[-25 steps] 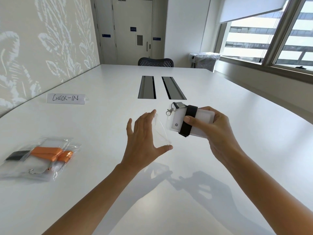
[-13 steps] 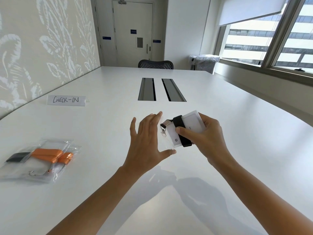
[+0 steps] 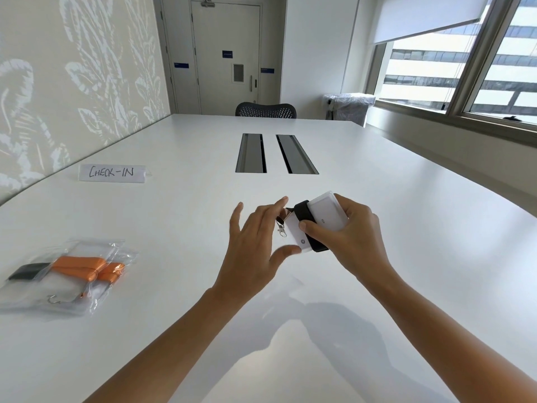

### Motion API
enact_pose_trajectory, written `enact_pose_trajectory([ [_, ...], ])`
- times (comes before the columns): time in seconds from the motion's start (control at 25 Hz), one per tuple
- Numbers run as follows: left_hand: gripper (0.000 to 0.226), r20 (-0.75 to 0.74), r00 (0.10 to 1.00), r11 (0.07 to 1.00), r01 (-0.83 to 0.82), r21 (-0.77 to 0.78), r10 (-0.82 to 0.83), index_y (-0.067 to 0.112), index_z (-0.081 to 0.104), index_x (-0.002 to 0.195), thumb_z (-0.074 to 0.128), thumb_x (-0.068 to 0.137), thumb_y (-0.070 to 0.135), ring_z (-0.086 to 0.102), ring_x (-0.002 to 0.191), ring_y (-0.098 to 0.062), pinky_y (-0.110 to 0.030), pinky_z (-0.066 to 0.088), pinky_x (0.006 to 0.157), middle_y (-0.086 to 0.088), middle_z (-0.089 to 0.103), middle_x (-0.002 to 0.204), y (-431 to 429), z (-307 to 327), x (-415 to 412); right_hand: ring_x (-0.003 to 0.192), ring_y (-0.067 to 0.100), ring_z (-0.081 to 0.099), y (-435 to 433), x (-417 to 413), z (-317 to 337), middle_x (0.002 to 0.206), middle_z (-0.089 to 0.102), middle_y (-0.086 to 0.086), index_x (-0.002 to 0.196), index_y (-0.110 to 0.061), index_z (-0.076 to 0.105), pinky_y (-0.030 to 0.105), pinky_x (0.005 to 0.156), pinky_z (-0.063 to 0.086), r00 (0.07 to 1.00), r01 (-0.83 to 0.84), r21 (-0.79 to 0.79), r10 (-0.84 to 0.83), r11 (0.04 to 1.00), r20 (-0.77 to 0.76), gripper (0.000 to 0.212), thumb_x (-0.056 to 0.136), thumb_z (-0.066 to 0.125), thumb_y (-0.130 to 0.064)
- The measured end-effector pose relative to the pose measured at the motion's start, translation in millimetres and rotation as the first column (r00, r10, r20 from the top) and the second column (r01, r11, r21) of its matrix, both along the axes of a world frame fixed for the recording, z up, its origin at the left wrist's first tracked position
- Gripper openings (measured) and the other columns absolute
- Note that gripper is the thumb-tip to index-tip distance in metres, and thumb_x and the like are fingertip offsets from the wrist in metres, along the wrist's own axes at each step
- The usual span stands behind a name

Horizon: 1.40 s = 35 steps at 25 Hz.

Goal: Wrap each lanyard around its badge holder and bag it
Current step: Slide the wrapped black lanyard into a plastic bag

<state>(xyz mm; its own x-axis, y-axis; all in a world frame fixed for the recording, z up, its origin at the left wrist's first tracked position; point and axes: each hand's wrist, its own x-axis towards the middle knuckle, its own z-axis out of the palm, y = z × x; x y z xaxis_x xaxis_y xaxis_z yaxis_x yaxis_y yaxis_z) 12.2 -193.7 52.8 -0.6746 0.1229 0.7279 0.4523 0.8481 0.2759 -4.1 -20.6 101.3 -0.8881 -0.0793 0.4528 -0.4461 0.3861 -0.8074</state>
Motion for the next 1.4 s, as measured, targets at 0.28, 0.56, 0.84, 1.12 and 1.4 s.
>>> enact_pose_trajectory([
  [0.28, 0.037, 0.015, 0.993, 0.889, 0.096, 0.448, -0.115, 0.015, 0.057, 0.121, 0.052, 0.092, -0.008, 0.066, 0.087, -0.004, -0.005, 0.042, 0.080, 0.006, 0.067, 0.104, -8.4, 14.1, -0.4, 0.060, 0.016, 0.054, 0.7, -3.5, -1.6, 0.076, 0.067, 0.011, 0.086, -0.014, 0.071, 0.012, 0.042, 0.040, 1.000, -0.025, -0.007, 0.025, 1.000, -0.005, 0.018, 0.073, 0.082, -0.020],
  [0.56, 0.018, 0.048, 0.994, 0.793, 0.046, 0.607, -0.095, 0.015, 0.064, 0.095, 0.068, 0.085, 0.001, 0.068, 0.076, 0.001, -0.004, 0.043, 0.072, 0.009, 0.068, 0.087, -10.6, 23.1, 0.4, 0.072, 0.029, 0.059, 5.0, -5.2, 4.4, 0.078, 0.068, 0.009, 0.085, -0.016, 0.071, 0.027, 0.051, 0.047, 0.996, -0.092, 0.006, 0.092, 0.996, 0.010, 0.018, 0.072, 0.082, -0.020],
  [0.84, 0.017, 0.037, 0.994, 0.768, 0.053, 0.639, -0.099, 0.014, 0.064, 0.092, 0.068, 0.084, 0.000, 0.069, 0.075, 0.002, -0.003, 0.043, 0.070, 0.011, 0.068, 0.083, -7.5, 30.2, 6.3, 0.067, 0.028, 0.056, 12.9, -5.1, 15.2, 0.072, 0.066, 0.005, 0.080, -0.021, 0.067, 0.034, 0.051, 0.045, 0.981, -0.179, 0.177, 0.189, 0.968, -0.039, 0.016, 0.073, 0.081, -0.018],
  [1.12, 0.016, 0.012, 0.994, 0.825, 0.088, 0.558, -0.113, 0.012, 0.063, 0.092, 0.066, 0.085, -0.003, 0.068, 0.074, -0.001, -0.003, 0.042, 0.071, 0.014, 0.066, 0.086, -3.5, 35.5, 10.0, 0.064, 0.018, 0.050, 6.8, 0.1, 10.9, 0.072, 0.059, -0.001, 0.082, -0.013, 0.067, 0.026, 0.056, 0.038, 0.910, -0.017, 0.323, 0.149, 0.946, -0.387, 0.011, 0.076, 0.076, -0.009],
  [1.4, 0.017, -0.035, 0.995, 0.840, 0.099, 0.534, -0.096, 0.012, 0.062, 0.093, 0.060, 0.088, -0.004, 0.068, 0.073, -0.005, -0.002, 0.040, 0.064, 0.017, 0.062, 0.088, 0.2, 35.1, 11.7, 0.061, 0.012, 0.048, 2.7, 0.6, 4.8, 0.066, 0.056, -0.005, 0.075, -0.016, 0.064, 0.017, 0.052, 0.034, 0.934, -0.134, 0.293, 0.220, 0.947, -0.283, 0.016, 0.074, 0.080, -0.013],
])
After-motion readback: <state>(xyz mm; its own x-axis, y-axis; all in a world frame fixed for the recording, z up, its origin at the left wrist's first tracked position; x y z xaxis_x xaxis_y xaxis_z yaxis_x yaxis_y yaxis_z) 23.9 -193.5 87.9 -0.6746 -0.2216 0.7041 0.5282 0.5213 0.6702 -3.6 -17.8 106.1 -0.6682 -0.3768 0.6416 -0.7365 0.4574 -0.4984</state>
